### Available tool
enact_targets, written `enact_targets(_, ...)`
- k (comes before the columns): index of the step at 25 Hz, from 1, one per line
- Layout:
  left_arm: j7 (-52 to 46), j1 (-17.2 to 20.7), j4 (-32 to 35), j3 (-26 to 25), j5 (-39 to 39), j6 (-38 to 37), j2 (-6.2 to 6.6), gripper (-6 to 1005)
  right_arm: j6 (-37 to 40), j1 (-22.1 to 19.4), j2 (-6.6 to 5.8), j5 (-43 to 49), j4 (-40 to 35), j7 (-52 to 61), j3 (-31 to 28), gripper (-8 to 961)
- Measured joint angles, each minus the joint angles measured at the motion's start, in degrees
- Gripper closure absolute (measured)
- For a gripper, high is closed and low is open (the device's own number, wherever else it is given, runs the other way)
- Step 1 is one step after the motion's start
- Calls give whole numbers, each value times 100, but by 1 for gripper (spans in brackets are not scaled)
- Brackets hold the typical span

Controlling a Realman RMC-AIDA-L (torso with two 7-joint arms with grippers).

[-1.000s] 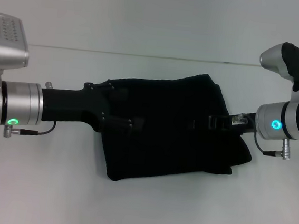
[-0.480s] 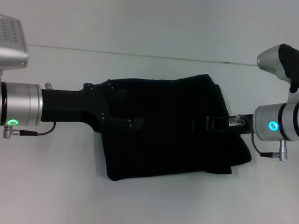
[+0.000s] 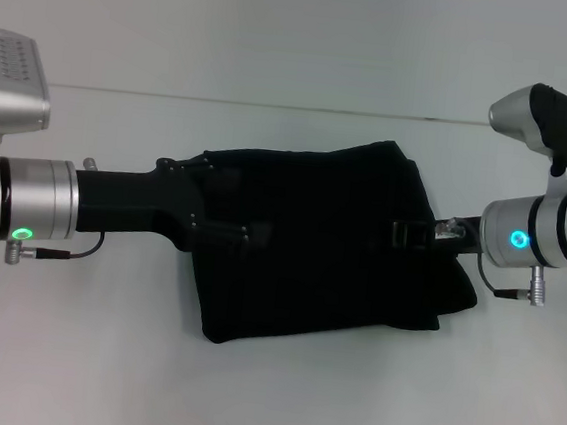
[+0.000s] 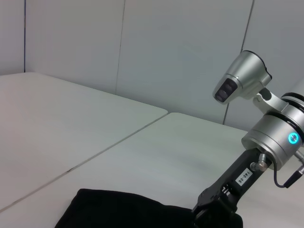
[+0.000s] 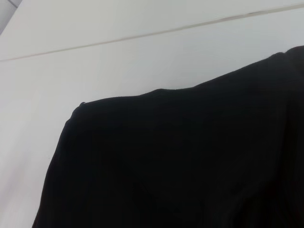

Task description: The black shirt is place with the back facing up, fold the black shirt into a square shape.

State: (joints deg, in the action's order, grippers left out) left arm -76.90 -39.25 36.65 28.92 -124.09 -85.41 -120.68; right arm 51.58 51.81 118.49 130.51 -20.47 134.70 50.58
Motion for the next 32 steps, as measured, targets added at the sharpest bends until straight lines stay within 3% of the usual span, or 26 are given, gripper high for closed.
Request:
enact_targets(4,0,0,0,0,0,-2,0,48,-9,-7,15,-2,-7,-32,-3,878)
enact_targets(12,0,-4,0,-8,57,34,0,47,34,-99,-35,-521,-17,-604,-14,878)
enact_targets(32,0,54,5,-16,265,16,-9,48,106,-87,-126,-545,-326,-700,-13,879)
